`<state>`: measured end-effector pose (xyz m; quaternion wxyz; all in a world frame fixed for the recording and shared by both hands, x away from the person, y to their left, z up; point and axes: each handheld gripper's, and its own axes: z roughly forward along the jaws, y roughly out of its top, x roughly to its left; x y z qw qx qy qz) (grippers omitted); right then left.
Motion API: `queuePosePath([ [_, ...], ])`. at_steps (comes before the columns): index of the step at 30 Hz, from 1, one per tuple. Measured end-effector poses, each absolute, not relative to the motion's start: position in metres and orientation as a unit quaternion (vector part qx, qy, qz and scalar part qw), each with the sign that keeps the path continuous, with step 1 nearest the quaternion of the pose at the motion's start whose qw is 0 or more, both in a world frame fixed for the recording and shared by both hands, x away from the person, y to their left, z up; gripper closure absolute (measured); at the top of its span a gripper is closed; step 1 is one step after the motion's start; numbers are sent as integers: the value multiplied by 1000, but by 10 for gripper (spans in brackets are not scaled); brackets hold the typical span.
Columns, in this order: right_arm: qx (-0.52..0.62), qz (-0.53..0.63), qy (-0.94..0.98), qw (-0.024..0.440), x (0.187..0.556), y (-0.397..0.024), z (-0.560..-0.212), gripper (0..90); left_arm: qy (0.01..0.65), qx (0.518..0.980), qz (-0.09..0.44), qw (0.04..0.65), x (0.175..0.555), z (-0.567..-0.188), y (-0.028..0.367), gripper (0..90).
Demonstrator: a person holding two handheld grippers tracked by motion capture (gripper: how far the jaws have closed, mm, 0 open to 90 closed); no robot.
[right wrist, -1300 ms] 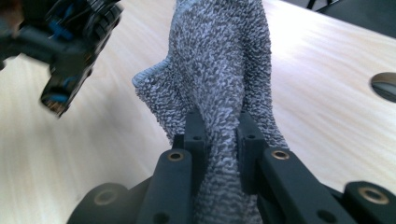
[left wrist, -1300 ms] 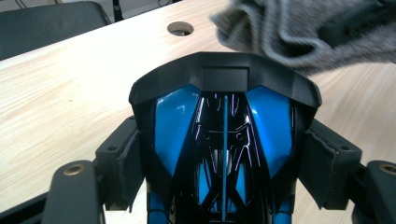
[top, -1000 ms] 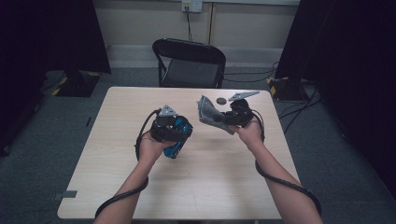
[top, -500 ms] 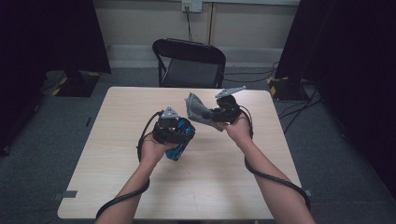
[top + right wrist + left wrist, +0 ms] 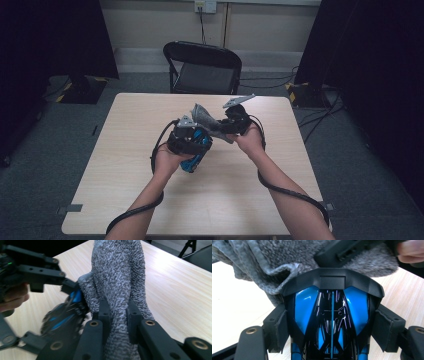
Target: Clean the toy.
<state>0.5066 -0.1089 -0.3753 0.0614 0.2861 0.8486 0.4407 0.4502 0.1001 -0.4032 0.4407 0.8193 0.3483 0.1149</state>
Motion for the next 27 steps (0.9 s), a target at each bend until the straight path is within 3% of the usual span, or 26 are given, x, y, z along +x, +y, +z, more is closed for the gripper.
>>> queuePosePath([
  [27, 248, 453, 855, 45, 485, -115, -378, 791, 383, 812, 130, 422, 464, -406, 120, 255],
])
